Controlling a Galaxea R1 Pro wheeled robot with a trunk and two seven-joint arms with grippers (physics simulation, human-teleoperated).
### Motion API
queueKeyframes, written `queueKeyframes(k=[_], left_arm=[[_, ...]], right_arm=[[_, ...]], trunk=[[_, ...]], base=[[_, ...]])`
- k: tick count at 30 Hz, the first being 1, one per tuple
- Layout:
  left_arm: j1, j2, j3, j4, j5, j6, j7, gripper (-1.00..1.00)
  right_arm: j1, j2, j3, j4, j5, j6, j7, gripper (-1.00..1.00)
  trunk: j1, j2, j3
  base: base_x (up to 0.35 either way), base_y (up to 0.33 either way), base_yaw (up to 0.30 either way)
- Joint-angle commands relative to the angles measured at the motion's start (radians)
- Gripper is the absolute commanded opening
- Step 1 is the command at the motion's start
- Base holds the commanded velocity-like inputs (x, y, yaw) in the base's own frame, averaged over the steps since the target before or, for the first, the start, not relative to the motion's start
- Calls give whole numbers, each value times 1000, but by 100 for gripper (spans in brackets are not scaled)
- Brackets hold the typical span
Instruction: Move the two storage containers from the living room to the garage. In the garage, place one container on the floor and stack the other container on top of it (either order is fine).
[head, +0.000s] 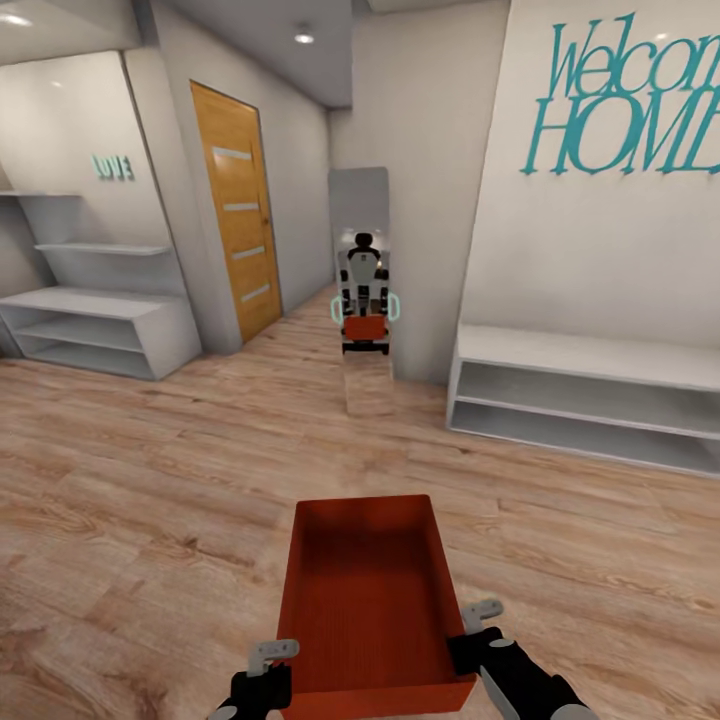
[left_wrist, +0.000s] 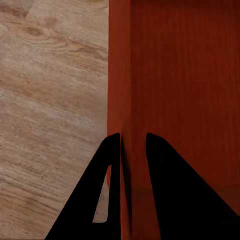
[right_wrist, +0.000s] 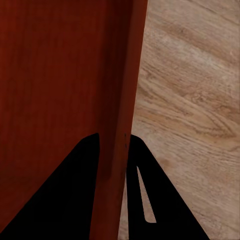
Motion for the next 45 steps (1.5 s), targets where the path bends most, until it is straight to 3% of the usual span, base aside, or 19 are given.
queueKeyframes(k=[1, 11, 27, 45], left_arm=[[-1, 26, -1, 4, -12, -4, -12, -100], [-1, 26, -1, 4, -12, -3, -12, -100], [-1, 26, -1, 4, -11, -3, -12, -100], [-1, 26, -1, 5, -12, -3, -12, -100]], right_arm=[[0, -4, 41, -4, -8, -63, 32, -100], [0, -4, 42, -5, -8, -64, 32, -100], [0, -4, 42, -5, -8, -64, 32, -100], [0, -4, 42, -5, -8, -64, 31, -100]], trunk=[[1, 0, -2], [1, 0, -7], [1, 0, -9], [1, 0, -17]], base=[[343, 0, 168], [343, 0, 175], [343, 0, 44], [343, 0, 198]])
